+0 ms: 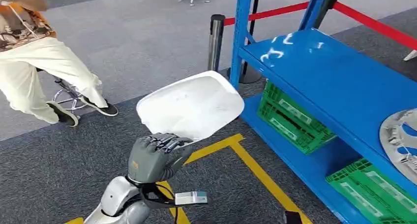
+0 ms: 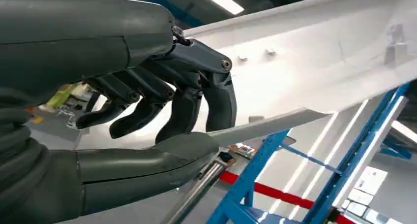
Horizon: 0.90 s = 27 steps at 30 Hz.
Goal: Take the parts from the cabinet and place them on the table.
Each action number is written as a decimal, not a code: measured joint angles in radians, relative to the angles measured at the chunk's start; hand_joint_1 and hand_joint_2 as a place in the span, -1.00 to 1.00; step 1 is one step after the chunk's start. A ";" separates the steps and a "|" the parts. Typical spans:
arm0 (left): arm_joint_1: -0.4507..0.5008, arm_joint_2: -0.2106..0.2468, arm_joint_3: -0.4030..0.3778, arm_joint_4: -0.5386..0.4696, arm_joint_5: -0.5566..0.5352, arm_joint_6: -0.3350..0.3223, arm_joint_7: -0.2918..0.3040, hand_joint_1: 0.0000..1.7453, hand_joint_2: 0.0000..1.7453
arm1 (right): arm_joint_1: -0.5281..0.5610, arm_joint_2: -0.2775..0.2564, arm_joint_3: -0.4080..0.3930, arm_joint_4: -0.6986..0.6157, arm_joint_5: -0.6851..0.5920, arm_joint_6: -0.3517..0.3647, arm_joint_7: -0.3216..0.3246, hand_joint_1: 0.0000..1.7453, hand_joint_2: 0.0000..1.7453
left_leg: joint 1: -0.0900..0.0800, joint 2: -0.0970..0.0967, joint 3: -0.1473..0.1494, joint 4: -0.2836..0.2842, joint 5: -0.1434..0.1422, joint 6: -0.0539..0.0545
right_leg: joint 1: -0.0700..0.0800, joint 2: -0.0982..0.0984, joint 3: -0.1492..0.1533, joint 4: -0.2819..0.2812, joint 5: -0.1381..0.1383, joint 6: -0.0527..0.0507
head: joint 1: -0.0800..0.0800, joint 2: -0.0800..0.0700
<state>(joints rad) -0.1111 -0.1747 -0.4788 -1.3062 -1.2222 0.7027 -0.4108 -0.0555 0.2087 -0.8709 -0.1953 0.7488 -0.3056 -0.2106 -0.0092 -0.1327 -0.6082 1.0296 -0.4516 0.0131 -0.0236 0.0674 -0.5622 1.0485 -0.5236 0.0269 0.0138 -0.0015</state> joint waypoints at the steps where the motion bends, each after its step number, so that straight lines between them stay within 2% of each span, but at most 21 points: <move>1: 0.001 0.001 0.000 0.000 -0.001 0.000 0.000 1.00 1.00 | 0.000 0.000 0.000 0.000 0.000 0.000 0.000 -1.00 -1.00 | 0.002 -0.012 -0.002 0.001 0.003 -0.005 | 0.000 -0.011 0.000 -0.001 0.004 -0.007 | 0.001 0.000; 2: 0.002 0.002 0.000 0.000 -0.002 0.000 0.000 1.00 1.00 | -0.002 0.000 -0.001 0.000 0.000 0.000 0.000 -1.00 -1.00 | 0.002 0.004 -0.007 0.010 -0.007 -0.008 | -0.008 -0.028 0.003 -0.007 0.007 -0.013 | 0.002 0.000; 3: 0.001 0.003 0.000 0.000 -0.002 0.000 0.000 1.00 1.00 | -0.003 0.000 -0.002 0.000 0.000 0.000 0.000 -1.00 -1.00 | -0.004 0.060 -0.018 0.037 -0.023 -0.016 | -0.006 -0.036 0.006 -0.008 0.007 -0.015 | -0.007 0.000; 4: 0.001 0.002 0.000 0.000 -0.002 0.000 -0.002 1.00 1.00 | -0.002 0.000 -0.002 0.000 0.000 0.000 0.000 -1.00 -1.00 | 0.000 0.093 -0.047 0.097 -0.054 -0.024 | -0.004 -0.050 0.009 -0.009 0.004 -0.020 | -0.011 0.000; 6: 0.004 0.002 -0.001 0.000 -0.002 0.000 -0.018 1.00 1.00 | 0.002 0.000 -0.003 0.000 0.002 0.003 0.000 -1.00 -1.00 | 0.007 0.116 -0.119 0.244 -0.112 -0.032 | 0.000 -0.082 0.013 -0.008 0.000 -0.024 | -0.011 0.000; 7: 0.007 0.002 -0.001 0.000 -0.002 0.000 -0.025 1.00 1.00 | 0.003 0.000 -0.003 0.000 0.002 0.005 0.000 -1.00 -1.00 | 0.009 0.120 -0.144 0.290 -0.123 -0.033 | 0.000 -0.097 0.013 -0.008 -0.002 -0.024 | -0.010 0.000; 8: 0.009 0.003 -0.001 0.000 -0.005 0.000 -0.029 1.00 1.00 | 0.003 0.000 -0.003 0.000 -0.001 0.006 0.000 -1.00 -1.00 | 0.010 0.122 -0.148 0.294 -0.111 -0.032 | 0.001 -0.112 0.016 -0.008 -0.005 -0.023 | -0.011 0.000; 10: 0.012 0.002 -0.001 -0.001 -0.014 0.000 -0.036 1.00 1.00 | -0.001 0.000 -0.008 0.000 -0.004 0.011 -0.003 -1.00 -1.00 | 0.007 0.130 -0.092 0.175 -0.029 -0.021 | 0.002 -0.139 0.024 -0.009 -0.011 -0.023 | -0.011 0.000; 11: 0.012 0.002 -0.001 -0.003 -0.016 0.000 -0.040 1.00 1.00 | -0.002 0.000 -0.010 0.000 -0.004 0.013 -0.003 -1.00 -1.00 | 0.001 0.146 -0.049 0.089 0.012 -0.012 | 0.002 -0.150 0.029 -0.010 -0.015 -0.022 | -0.010 0.000; 12: 0.012 0.001 -0.001 -0.007 -0.017 0.000 -0.042 1.00 1.00 | -0.003 0.000 -0.010 0.000 -0.004 0.014 -0.003 -1.00 -1.00 | -0.012 0.197 -0.018 0.026 0.021 -0.002 | 0.002 -0.159 0.033 -0.012 -0.018 -0.020 | -0.010 0.000; 13: 0.010 0.000 -0.001 -0.009 -0.017 0.000 -0.042 1.00 1.00 | -0.003 0.000 -0.011 0.000 -0.004 0.015 -0.004 -1.00 -1.00 | -0.025 0.218 -0.007 0.009 0.010 0.004 | 0.009 -0.167 0.034 -0.012 -0.022 -0.012 | -0.011 0.000; 16: 0.014 -0.003 0.002 -0.010 -0.021 0.000 -0.042 1.00 1.00 | -0.008 0.002 -0.018 0.000 -0.004 0.016 -0.003 -1.00 -1.00 | -0.029 0.184 -0.012 -0.001 0.008 0.013 | 0.007 -0.204 0.045 -0.026 -0.022 0.001 | -0.013 0.000; 17: 0.017 -0.005 0.004 -0.015 -0.023 0.000 -0.043 1.00 1.00 | -0.010 0.003 -0.018 0.000 -0.004 0.017 -0.003 -1.00 -1.00 | -0.019 0.168 0.005 -0.024 0.018 0.022 | 0.008 -0.213 0.045 -0.027 -0.032 0.009 | -0.010 0.000; 18: 0.018 -0.006 0.006 -0.018 -0.026 0.001 -0.045 1.00 1.00 | -0.011 0.003 -0.019 0.000 -0.003 0.017 -0.004 -1.00 -1.00 | -0.018 0.159 0.014 -0.035 0.020 0.023 | 0.004 -0.157 0.046 -0.013 -0.043 0.010 | -0.008 0.000; 19: 0.015 -0.009 0.006 -0.019 -0.038 0.002 -0.047 1.00 1.00 | -0.012 0.003 -0.020 0.000 -0.003 0.018 -0.004 -1.00 -1.00 | -0.015 0.149 0.016 -0.037 0.021 0.030 | 0.004 -0.107 0.022 0.034 -0.066 0.008 | -0.009 0.000; 20: 0.014 -0.018 0.012 -0.023 -0.060 0.002 -0.052 1.00 1.00 | -0.011 0.003 -0.022 0.000 -0.003 0.019 -0.003 -1.00 -1.00 | -0.014 0.134 0.015 -0.037 0.021 0.033 | 0.004 -0.082 -0.024 0.120 -0.101 0.009 | -0.004 0.000; 22: 0.022 -0.026 0.025 -0.033 -0.076 0.001 -0.078 1.00 1.00 | -0.006 0.003 -0.026 0.000 0.000 0.019 -0.001 -1.00 -1.00 | -0.014 0.104 0.016 -0.036 0.019 0.036 | 0.005 -0.068 -0.114 0.265 -0.144 0.013 | -0.006 0.000; 23: 0.026 -0.031 0.029 -0.034 -0.068 0.001 -0.094 1.00 1.00 | -0.004 0.003 -0.026 0.000 0.002 0.019 0.000 -1.00 -1.00 | -0.014 0.089 0.017 -0.035 0.019 0.035 | 0.005 -0.068 -0.132 0.277 -0.129 0.015 | -0.002 0.000; 25: 0.032 -0.044 0.038 -0.036 -0.058 0.001 -0.111 1.00 1.00 | -0.005 0.002 -0.028 0.000 0.002 0.018 0.001 -1.00 -1.00 | -0.011 0.057 0.018 -0.031 0.017 0.032 | 0.000 -0.065 -0.104 0.175 -0.039 0.019 | -0.003 0.000; 26: 0.031 -0.050 0.044 -0.038 -0.054 0.001 -0.115 1.00 1.00 | -0.007 0.002 -0.029 0.000 0.003 0.017 0.001 -1.00 -1.00 | -0.008 0.041 0.018 -0.023 0.012 0.026 | -0.003 -0.053 -0.063 0.076 0.018 0.021 | -0.002 0.000; 27: 0.031 -0.055 0.047 -0.040 -0.053 0.001 -0.115 1.00 1.00 | -0.007 0.002 -0.031 0.000 0.003 0.017 0.001 -1.00 -1.00 | -0.006 0.031 0.014 -0.012 0.005 0.018 | -0.010 -0.010 -0.037 0.012 0.035 0.025 | -0.002 0.000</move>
<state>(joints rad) -0.0798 -0.2293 -0.4314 -1.3462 -1.2749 0.7034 -0.5261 -0.0628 0.2102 -0.9022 -0.1957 0.7515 -0.2888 -0.2098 -0.0153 -0.1016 -0.5941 1.0178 -0.4463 0.0313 -0.0334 0.0579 -0.5991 1.0605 -0.4889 0.0520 0.0122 -0.0015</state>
